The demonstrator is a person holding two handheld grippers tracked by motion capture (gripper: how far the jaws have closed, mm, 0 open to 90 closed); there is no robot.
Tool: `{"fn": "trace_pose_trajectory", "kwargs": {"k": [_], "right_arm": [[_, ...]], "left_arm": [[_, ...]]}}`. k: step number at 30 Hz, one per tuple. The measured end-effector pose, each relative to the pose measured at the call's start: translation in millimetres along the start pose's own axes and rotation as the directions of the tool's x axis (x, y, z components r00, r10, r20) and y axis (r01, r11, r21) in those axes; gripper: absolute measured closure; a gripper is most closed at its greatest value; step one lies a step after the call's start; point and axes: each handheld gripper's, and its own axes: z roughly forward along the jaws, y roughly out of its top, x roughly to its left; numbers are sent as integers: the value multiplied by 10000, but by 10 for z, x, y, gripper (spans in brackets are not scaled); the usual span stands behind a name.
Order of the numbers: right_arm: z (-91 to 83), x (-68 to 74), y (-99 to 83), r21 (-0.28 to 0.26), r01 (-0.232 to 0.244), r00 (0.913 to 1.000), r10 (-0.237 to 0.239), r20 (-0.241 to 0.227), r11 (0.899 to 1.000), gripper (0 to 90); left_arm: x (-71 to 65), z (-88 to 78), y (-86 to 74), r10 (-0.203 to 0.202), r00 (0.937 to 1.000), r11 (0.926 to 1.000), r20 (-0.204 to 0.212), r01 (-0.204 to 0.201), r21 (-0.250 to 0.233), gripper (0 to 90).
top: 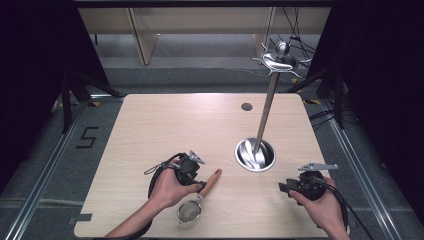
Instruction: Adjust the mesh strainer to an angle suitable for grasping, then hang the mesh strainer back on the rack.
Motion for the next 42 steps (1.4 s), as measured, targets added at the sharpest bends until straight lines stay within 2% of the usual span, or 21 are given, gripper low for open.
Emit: {"fn": "trace_pose_trajectory", "kwargs": {"k": [1,4,5,11,12,14,15,16,19,20,21,26,28,29,30,31,35,38,39,41,42], "right_arm": [[-26,36,15,286,1,9978,-20,657,9996,599],[-16,11,22,323,34,9992,-47,395,9995,598],[7,-8,16,-31,-5,9999,4,-141,10000,598],[-3,0,20,-30,35,10000,-35,-36,10000,596],[9,-17,16,-277,359,9994,-359,5,9990,595],[0,-12,18,-219,325,9995,-324,65,9992,595],[-13,15,23,0,-68,9999,68,121,10000,593],[-2,-7,17,-11,149,9998,-149,150,9999,592],[-4,13,26,75,-157,9998,157,84,9998,592],[11,-10,27,-115,168,9998,-167,105,9998,591],[8,-12,26,-31,42,9999,-42,129,10000,590],[9,-18,25,-166,160,9998,-162,-93,9997,588],[-6,27,36,149,27,9984,-35,564,9999,587],[0,24,39,109,242,9981,-248,558,9996,587],[59,28,21,-545,81,9992,-60,384,9985,586],[19,43,39,180,-84,9994,77,344,9998,585],[5,53,40,307,-6,9980,-13,629,9995,584],[13,28,33,197,53,9987,-63,513,9998,583],[17,0,36,230,123,9999,-125,58,9997,582],[15,34,28,140,-204,9989,198,432,9997,581],[68,17,15,-494,5,9994,11,332,9988,581]], "left_arm": [[-6,7,-7,-47,10000,10000,61,47,51,488],[-42,12,-20,122,9999,9996,52,-123,253,481],[-57,13,-20,158,9999,9994,-7,-157,312,477],[-112,34,-27,110,9999,9986,14,-110,510,464],[-124,32,-25,127,9999,9981,29,-129,598,459],[-150,46,-20,137,9999,9977,30,-139,656,450],[-181,70,-15,138,9999,9967,-21,-136,799,438],[-181,70,-15,138,9999,9967,-21,-136,799,424],[-213,119,-5,124,9999,9910,7,-124,1331,406],[-217,136,3,143,9999,9889,-97,-127,1480,403],[-242,171,15,4,9998,9852,-200,30,1712,399],[-268,196,61,-106,9997,9812,-198,142,1926,400],[-284,212,80,-199,9996,9774,-176,232,2103,399],[-298,221,89,-295,9993,9759,-209,333,2159,400],[-300,231,98,-230,9995,9740,-233,276,2249,400],[-303,248,105,-236,9995,9723,-205,277,2322,400],[-293,331,118,-271,9979,9632,-586,417,2657,421],[-246,392,131,-161,9984,9534,-536,315,3002,432],[-239,414,136,-169,9984,9516,-531,323,3056,436],[-235,452,141,-306,9984,9513,-471,435,3051,455],[-239,474,151,-633,9972,9435,-389,724,3233,464]]}}
